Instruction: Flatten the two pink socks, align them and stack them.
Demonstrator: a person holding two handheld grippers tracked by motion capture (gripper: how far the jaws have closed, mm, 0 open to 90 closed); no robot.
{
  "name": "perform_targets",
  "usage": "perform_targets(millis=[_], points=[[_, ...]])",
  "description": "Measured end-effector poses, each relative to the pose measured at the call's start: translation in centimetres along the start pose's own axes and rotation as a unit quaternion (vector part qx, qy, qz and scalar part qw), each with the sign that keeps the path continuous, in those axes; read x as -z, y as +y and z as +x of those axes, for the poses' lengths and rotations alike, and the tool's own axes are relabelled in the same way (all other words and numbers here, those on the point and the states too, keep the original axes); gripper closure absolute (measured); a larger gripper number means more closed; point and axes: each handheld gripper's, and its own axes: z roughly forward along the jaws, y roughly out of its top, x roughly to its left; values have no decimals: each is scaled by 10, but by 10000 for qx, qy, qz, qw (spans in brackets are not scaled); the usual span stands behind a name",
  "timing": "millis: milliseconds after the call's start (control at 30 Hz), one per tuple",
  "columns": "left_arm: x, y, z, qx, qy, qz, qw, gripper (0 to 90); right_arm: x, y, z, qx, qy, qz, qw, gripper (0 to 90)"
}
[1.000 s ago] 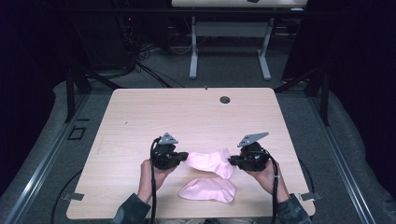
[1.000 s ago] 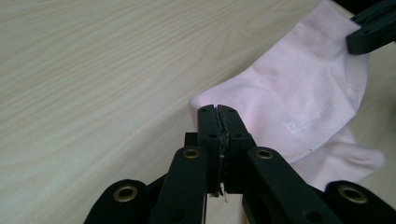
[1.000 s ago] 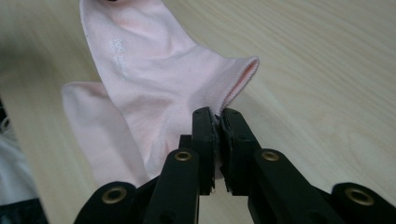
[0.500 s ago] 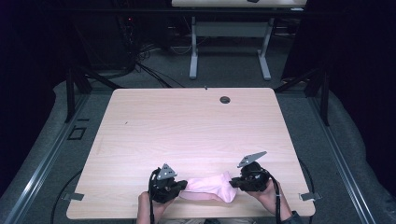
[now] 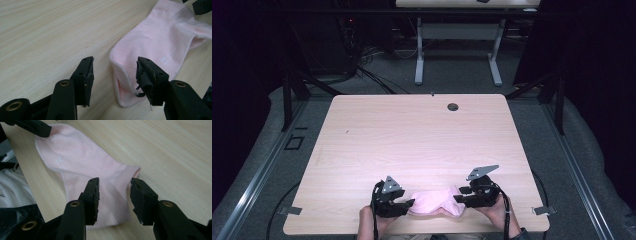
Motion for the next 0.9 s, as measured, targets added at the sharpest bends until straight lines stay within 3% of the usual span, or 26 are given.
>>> perform_targets(millis=[133,333,467,600,767,900], points=[[-7,1,-4,-141,41,166,9998,562,-10,-4,2,103,-141,234,9996,575],[-10,-3,-6,-345,256,271,9987,543,-16,-10,4,207,-396,440,9980,555],[-10,-5,-7,-380,330,222,9985,535,-16,-12,4,175,-445,366,9982,554],[-9,-5,-7,-476,458,168,9977,452,-16,-13,4,114,-451,323,9984,501],[-1,-1,-4,-542,578,-28,9969,284,-8,-12,-1,-74,-359,-8,9993,357],[10,4,2,-572,647,-175,9961,181,3,-8,-3,-54,-507,-274,9983,206]])
